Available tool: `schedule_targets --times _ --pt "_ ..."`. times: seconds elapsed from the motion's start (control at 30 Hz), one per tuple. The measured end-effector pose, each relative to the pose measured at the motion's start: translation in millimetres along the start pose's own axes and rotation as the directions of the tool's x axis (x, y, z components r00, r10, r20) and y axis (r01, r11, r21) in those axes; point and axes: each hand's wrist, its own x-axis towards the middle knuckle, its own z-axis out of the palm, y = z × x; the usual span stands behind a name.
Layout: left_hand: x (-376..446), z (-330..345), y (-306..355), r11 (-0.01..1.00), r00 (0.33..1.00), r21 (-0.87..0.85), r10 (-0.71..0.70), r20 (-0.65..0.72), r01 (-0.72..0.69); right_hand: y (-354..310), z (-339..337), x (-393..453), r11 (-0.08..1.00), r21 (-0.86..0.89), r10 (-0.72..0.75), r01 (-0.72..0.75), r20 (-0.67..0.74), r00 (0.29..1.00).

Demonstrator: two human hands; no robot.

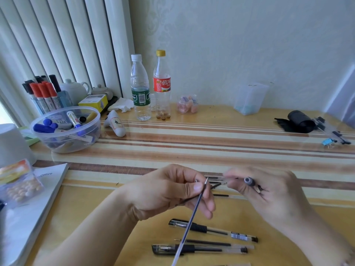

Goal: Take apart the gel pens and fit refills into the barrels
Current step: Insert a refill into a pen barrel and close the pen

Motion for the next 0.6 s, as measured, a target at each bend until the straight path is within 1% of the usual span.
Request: schedule_targets --times 0.07,0.13,0.17,0.2,0.23,0.27,0.3,0.33,0.37,0.4,0.43,0.47,0.53,0.6 --pt "-2.6 -4.4 1.6 1.0 1.0 -0.02 -0.008 0.029 0.008 3.8 -1.3 0.5 0.999 -0.028 -0.022 0.021 -0.005 1.0" --pt "-8.3 -15.0 6.8 0.991 0.999 -0.131 0.002 0.054 0.005 7.6 -8.5 0.8 0.996 -0.083 -0.016 0.015 -0.01 1.0" --pt "-12.2 -21.6 11.0 0.979 0.999 -0.201 0.019 0.031 -0.012 9.4 -13.8 0.3 0.994 -0.105 0.011 -0.013 -0.021 1.0" --pt "-15.7 -28.4 15.5 0.966 0.999 -0.255 0.041 -0.034 -0.049 11.2 -19.6 0.1 0.99 -0.122 0.061 -0.066 -0.045 0.997" --pt "-18.6 -33.6 20.3 0.956 0.987 -0.274 0.067 -0.145 -0.105 11.5 -25.6 0.4 0.979 -0.136 0.14 -0.151 -0.087 0.986" --pt "-20.4 -36.6 24.6 0.955 0.954 -0.244 0.095 -0.284 -0.167 12.2 -29.6 0.0 0.959 -0.134 0.229 -0.248 -0.141 0.963" --pt "-20.7 -36.2 27.1 0.962 0.899 -0.166 0.129 -0.418 -0.215 12.2 -30.4 -0.6 0.938 -0.081 0.317 -0.337 -0.192 0.929" --pt "-19.6 -32.4 27.8 0.971 0.841 -0.065 0.166 -0.515 -0.232 11.4 -27.2 -1.2 0.917 0.039 0.395 -0.397 -0.225 0.891" --pt "-16.7 -25.2 27.1 0.975 0.806 0.028 0.198 -0.558 -0.219 9.0 -21.8 -0.7 0.88 0.184 0.471 -0.438 -0.224 0.853" --pt "-11.9 -16.8 24.0 0.975 0.803 0.1 0.221 -0.554 -0.199 5.3 -15.4 0.4 0.831 0.291 0.535 -0.474 -0.18 0.826" --pt "-6.1 -7.5 19.3 0.97 0.818 0.151 0.243 -0.521 -0.192 0.3 -8.7 2.0 0.797 0.35 0.558 -0.493 -0.114 0.822" --pt "-0.3 1.3 14.2 0.963 0.839 0.172 0.266 -0.475 -0.207 -5.3 -1.8 2.7 0.787 0.366 0.546 -0.497 -0.039 0.837" --pt "8.0 15.9 7.0 0.952 0.866 0.125 0.307 -0.395 -0.28 -15.5 10.2 3.2 0.793 0.366 0.491 -0.487 0.089 0.867" --pt "11.5 22.9 4.5 0.939 0.863 0.068 0.337 -0.378 -0.337 -17.5 18.4 1.5 0.797 0.373 0.451 -0.476 0.159 0.879"
